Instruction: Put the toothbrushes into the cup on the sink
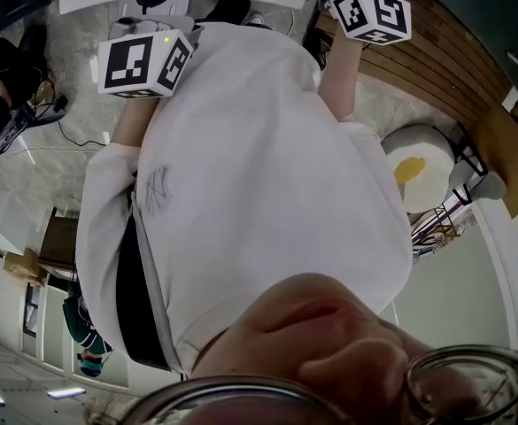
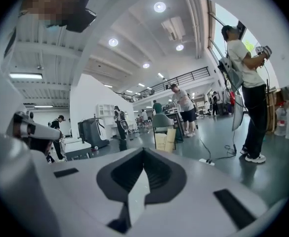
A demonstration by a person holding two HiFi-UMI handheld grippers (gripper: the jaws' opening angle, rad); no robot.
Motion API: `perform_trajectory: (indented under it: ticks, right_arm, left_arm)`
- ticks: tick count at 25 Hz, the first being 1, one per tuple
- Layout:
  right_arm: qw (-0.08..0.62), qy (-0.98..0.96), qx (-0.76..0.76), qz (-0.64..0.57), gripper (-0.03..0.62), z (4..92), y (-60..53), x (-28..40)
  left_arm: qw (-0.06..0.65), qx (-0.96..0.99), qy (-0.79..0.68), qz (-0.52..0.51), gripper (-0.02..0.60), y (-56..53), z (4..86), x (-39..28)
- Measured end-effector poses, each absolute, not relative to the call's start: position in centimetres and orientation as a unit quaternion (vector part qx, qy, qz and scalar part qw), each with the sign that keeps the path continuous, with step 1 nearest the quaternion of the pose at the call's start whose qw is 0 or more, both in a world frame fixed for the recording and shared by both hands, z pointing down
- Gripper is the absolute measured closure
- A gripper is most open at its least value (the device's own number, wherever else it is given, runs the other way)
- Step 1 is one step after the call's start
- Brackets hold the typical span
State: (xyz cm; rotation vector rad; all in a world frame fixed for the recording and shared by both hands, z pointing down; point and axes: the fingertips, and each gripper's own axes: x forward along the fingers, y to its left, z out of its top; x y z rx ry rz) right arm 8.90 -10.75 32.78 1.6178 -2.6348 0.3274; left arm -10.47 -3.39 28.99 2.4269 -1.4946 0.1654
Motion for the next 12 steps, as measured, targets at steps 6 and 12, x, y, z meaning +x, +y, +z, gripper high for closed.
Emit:
perform_trajectory:
  ticks: [6,12]
  right_arm:
    - [0.008,-0.847,0.522,0.098,0.585,31.3,-5.2,11.3]
    - [0.003,-0.847,0.523,0.100,0.585,31.1,-0.7,12.8]
  left_arm:
    - [0.107,0.849,-0.514,0.058,0.576,-1.2,27.9,-8.3]
    - [0.070,0.849,-0.524,0.032,0.577,0.6,24.9,-7.1]
